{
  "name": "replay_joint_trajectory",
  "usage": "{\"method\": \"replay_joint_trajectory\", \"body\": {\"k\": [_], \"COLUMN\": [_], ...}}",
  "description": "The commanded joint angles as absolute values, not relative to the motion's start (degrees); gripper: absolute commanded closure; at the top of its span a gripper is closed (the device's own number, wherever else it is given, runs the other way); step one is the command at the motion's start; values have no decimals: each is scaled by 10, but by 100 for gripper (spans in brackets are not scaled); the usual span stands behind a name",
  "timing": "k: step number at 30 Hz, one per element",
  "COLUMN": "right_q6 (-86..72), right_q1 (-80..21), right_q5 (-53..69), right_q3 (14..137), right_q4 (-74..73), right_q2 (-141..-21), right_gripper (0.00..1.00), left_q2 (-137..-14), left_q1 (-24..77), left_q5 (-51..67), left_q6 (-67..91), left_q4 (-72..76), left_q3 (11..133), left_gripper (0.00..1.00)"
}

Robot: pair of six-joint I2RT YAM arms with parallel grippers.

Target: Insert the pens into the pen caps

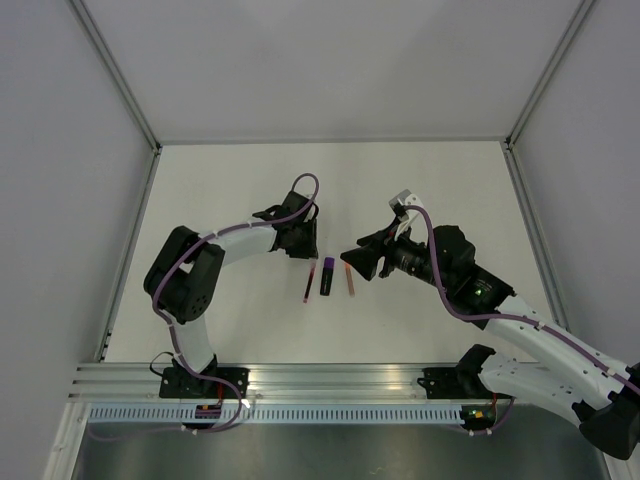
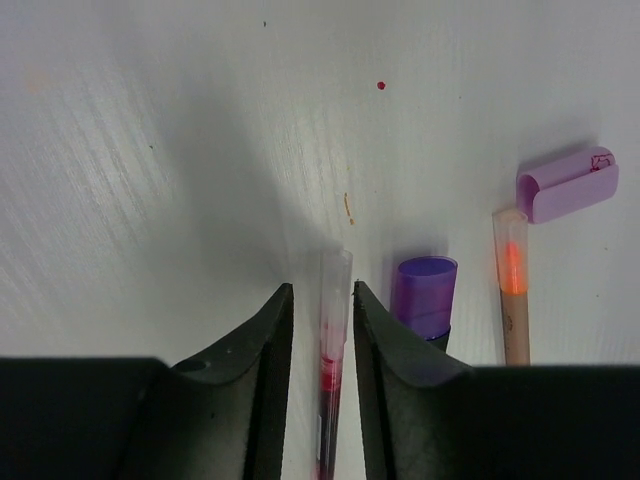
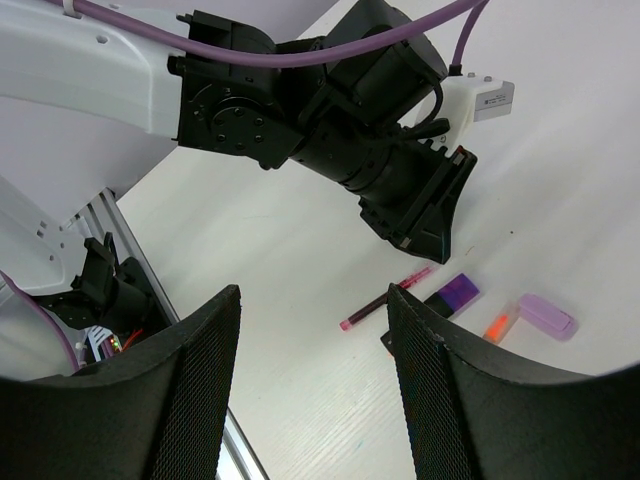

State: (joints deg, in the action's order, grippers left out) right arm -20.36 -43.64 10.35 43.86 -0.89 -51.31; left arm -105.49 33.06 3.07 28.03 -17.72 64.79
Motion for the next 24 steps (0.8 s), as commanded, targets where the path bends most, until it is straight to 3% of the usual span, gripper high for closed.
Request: {"method": "replay_joint_trajectory", "body": {"k": [1, 4, 13, 24], "right_q6": [-203, -203, -206, -206], "right_q1": [-436, -436, -436, -436], "right_q5": [94, 95, 98, 106], "right_q3": [443, 444, 445, 445], "right_q4": [2, 2, 2, -18], "right_q2": [-510, -512, -511, -491], "right_gripper": [35, 35, 35, 35], "left_q2": [-1057, -1042, -993, -1099], "left_q1": [329, 329, 326, 214], "left_q5": [20, 17, -81, -120], "left_q6": [270, 272, 193, 149], "left_q4": [-180, -186, -309, -431], "left_q3": [668, 667, 767, 859], "left_gripper": [65, 61, 35, 35]}}
